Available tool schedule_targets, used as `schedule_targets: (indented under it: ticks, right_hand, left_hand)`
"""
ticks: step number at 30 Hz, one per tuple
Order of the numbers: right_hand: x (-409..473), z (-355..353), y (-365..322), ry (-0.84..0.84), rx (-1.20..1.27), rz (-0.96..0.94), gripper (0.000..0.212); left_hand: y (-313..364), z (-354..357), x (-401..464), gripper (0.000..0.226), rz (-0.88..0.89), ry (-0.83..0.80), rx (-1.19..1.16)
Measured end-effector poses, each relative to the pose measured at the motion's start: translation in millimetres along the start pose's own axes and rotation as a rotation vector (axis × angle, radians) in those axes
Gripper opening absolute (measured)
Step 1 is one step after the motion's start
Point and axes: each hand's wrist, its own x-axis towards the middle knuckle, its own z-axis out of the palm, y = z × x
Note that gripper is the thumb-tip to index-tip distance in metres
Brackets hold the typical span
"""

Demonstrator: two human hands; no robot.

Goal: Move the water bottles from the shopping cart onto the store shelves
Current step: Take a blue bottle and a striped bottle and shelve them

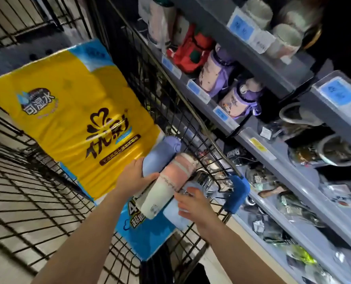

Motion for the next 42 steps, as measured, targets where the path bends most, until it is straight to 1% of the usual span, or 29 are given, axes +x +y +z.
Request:
schedule_targets:
  ticks: [3, 5, 8, 10, 11, 12, 13, 14, 15, 16, 17, 18, 20, 21, 23, 25, 27, 29, 33, 34, 37, 40, 42]
  right_hand:
    - [3.7, 2.1, 1.7, 0.013, -0.003, 0.009, 0.064]
    - [6.0, 3.8, 2.2, 0.022, 0.007, 0.011, 0.065]
    - [7.6, 9.7, -1.7, 0.034, 0.012, -0.003, 0.060]
    - [12.3, 16.4, -7.5, 0.065, 0.014, -0.005, 0.057]
    - [15.1, 21.3, -11.2, 0.091, 0.013, -0.013, 0.060]
    - [18.0, 27.0, -14.8, 0.124, -0.018, -0.032, 0.067]
    - [20.2, 32.4, -18.7, 0.169, -0.102, -0.050, 0.076]
    - [22.2, 37.9, -21.2, 0.214, -0.221, -0.063, 0.083]
    - [22.4, 43.8, -24.0, 0.240, -0.336, -0.076, 0.086]
    - [23.8, 50.1, -25.5, 0.255, -0.413, -0.081, 0.086]
    - [28.2, 56.1, -25.6, 0.270, -0.431, -0.073, 0.090]
    - [33.5, 62.4, -25.6, 0.287, -0.398, -0.044, 0.099]
    - [42.7, 74.8, -26.1, 0.313, -0.234, 0.038, 0.116]
    - [46.8, 79.7, -26.3, 0.335, -0.150, 0.043, 0.115]
    - [55.5, 86.6, -26.0, 0.392, -0.023, 0.034, 0.107]
    - [58.0, 88.2, -26.8, 0.437, 0.042, 0.014, 0.103]
    - [59.2, 89.3, -24.0, 0.440, 0.086, 0.009, 0.100]
    - [58.5, 86.5, -20.2, 0.402, 0.104, 0.002, 0.100]
    - [48.8, 80.3, -18.4, 0.341, 0.044, -0.098, 0.099]
    - [45.0, 79.1, -19.3, 0.318, 0.023, -0.124, 0.097]
    - [19.9, 70.6, -27.7, 0.229, 0.060, -0.220, 0.078]
    - [-12.3, 55.1, -34.3, 0.133, 0.091, -0.319, 0.076]
    - [-33.3, 39.9, -34.1, 0.100, 0.059, -0.372, 0.074]
  left_hand:
    - [-1.8, -0.1, 2.4, 0.077, 0.014, 0.025, -0.060]
    - [-1.2, -4.2, -0.2, 0.067, 0.009, 0.017, -0.146]
    - [-2.5, -16.0, -19.2, 0.065, -0.037, 0.028, -0.302]
    - [-1.6, -28.0, -39.2, 0.075, -0.094, 0.067, -0.495]
    - [1.7, -35.0, -49.6, 0.075, -0.133, 0.090, -0.605]
    - [4.8, -41.5, -58.7, 0.067, -0.171, 0.127, -0.701]
    - [8.9, -49.2, -68.4, 0.055, -0.200, 0.170, -0.770]
    - [13.0, -57.1, -77.5, 0.051, -0.223, 0.196, -0.829]
    - [18.5, -65.3, -86.7, 0.058, -0.224, 0.205, -0.887]
    - [20.8, -71.3, -94.6, 0.071, -0.221, 0.211, -0.946]
    - [22.4, -75.6, -102.8, 0.080, -0.235, 0.220, -0.975]
    - [22.5, -78.4, -111.1, 0.084, -0.260, 0.236, -0.975]
    - [16.4, -80.5, -127.6, 0.084, -0.287, 0.281, -0.923]
    - [14.2, -81.4, -136.6, 0.084, -0.288, 0.310, -0.878]
    - [8.6, -79.3, -150.0, 0.083, -0.272, 0.370, -0.806]
    - [4.8, -74.8, -155.2, 0.083, -0.288, 0.415, -0.754]
    - [0.9, -70.6, -154.9, 0.086, -0.312, 0.440, -0.701]
    - [0.0, -70.6, -154.1, 0.086, -0.299, 0.466, -0.712]
    - [-3.8, -72.8, -149.1, 0.084, -0.294, 0.526, -0.768]
    - [-4.4, -72.2, -148.1, 0.083, -0.297, 0.542, -0.766]
    - [-4.4, -71.2, -148.0, 0.083, -0.306, 0.567, -0.752]
    - [-1.9, -71.9, -147.9, 0.080, -0.291, 0.566, -0.726]
    - [0.6, -72.2, -149.2, 0.081, -0.270, 0.560, -0.711]
